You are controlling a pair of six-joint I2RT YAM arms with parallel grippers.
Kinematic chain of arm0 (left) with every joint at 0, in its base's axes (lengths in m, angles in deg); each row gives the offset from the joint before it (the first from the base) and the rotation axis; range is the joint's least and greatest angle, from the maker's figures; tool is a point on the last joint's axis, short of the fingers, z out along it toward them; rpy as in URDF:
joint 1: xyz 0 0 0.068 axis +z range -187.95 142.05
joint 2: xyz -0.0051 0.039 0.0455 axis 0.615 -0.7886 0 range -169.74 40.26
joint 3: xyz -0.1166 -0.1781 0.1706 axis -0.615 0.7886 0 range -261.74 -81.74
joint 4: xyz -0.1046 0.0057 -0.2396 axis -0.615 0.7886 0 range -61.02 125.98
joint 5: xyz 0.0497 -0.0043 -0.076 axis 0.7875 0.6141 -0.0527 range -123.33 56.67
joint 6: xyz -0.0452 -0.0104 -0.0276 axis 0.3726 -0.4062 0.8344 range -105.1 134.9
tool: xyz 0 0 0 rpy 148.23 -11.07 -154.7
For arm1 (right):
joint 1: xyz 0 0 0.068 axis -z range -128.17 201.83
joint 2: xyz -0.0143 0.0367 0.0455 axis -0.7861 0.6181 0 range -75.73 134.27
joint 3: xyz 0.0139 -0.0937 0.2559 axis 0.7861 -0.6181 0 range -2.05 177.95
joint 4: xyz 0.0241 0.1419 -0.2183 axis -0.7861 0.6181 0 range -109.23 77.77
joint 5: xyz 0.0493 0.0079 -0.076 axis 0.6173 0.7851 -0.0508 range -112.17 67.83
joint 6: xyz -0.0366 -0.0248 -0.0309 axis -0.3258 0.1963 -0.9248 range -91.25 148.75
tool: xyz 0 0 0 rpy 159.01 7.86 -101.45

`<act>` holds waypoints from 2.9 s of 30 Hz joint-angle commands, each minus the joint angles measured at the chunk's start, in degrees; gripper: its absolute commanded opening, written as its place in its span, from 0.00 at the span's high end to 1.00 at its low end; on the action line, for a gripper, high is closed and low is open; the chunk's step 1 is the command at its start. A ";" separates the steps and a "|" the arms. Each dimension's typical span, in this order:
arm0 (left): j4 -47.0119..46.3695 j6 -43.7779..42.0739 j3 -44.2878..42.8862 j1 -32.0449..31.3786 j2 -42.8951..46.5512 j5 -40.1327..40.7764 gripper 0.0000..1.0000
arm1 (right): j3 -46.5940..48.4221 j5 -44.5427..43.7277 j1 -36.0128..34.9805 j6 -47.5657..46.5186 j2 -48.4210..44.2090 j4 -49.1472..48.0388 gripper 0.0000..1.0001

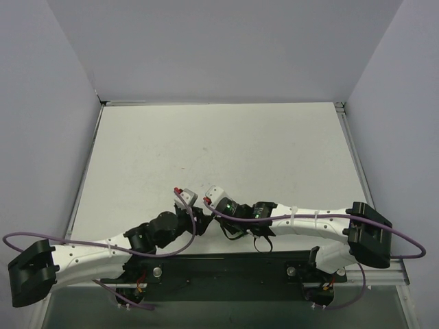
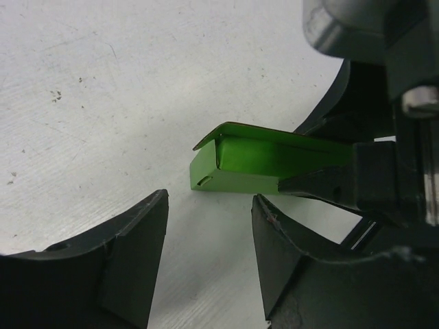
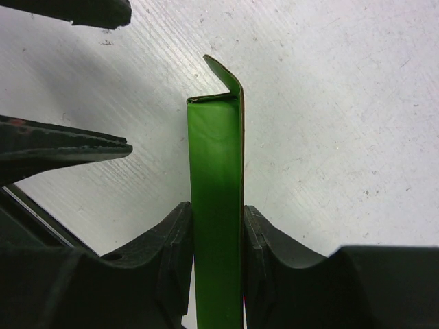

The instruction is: Fold the paper box

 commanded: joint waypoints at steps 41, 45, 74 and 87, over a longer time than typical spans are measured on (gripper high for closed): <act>-24.90 -9.26 -4.21 17.58 -17.37 -31.90 0.58 | -2.58 10.36 3.80 -0.18 -3.98 -0.82 0.85; -25.25 -8.99 -4.03 17.67 -17.28 -31.90 0.66 | -2.49 10.36 3.80 -0.09 -3.54 -0.91 0.85; -15.32 -0.82 -5.61 8.89 -17.81 -16.26 1.00 | -1.26 9.04 3.80 0.26 -2.04 -0.03 0.86; -22.70 -2.23 -1.04 8.44 -22.02 -15.38 1.00 | -2.05 9.21 3.80 0.52 -2.84 -0.21 0.85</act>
